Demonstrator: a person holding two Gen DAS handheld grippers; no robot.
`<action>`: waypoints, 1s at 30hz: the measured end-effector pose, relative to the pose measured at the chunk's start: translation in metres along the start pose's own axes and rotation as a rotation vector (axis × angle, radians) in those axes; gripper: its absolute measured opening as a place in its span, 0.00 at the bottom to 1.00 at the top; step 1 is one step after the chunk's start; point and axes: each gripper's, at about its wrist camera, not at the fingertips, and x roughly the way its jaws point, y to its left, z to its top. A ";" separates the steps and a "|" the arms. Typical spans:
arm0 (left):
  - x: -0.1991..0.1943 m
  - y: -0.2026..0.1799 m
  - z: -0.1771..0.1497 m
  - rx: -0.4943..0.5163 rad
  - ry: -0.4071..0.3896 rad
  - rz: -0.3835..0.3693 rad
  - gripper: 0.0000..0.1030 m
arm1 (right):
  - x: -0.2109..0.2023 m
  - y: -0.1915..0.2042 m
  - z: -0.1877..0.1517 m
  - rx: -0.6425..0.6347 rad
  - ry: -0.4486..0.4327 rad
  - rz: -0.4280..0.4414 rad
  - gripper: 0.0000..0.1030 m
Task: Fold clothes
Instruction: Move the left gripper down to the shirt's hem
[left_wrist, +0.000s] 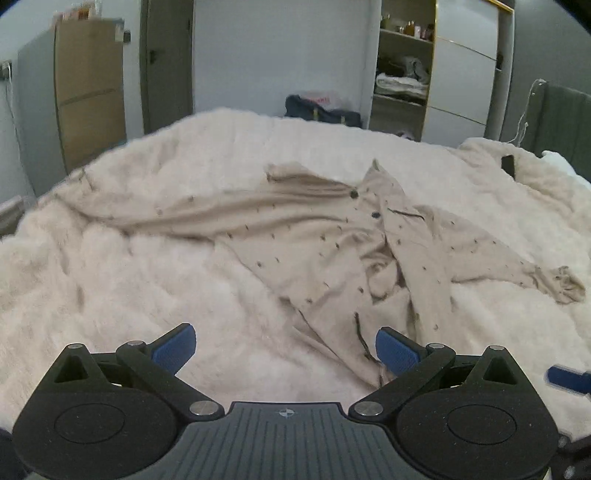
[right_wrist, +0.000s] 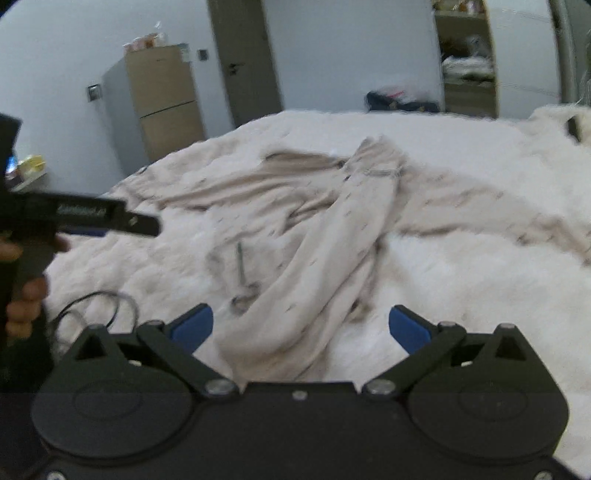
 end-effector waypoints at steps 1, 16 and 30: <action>-0.003 -0.002 -0.001 0.003 -0.006 -0.005 1.00 | 0.000 0.000 -0.002 -0.002 0.000 0.009 1.00; 0.009 -0.024 -0.012 0.072 0.107 -0.052 1.00 | 0.012 0.031 -0.012 -0.213 0.063 0.051 0.76; 0.051 -0.068 -0.020 0.197 0.166 -0.116 0.97 | 0.003 -0.020 0.015 0.027 -0.162 -0.127 0.01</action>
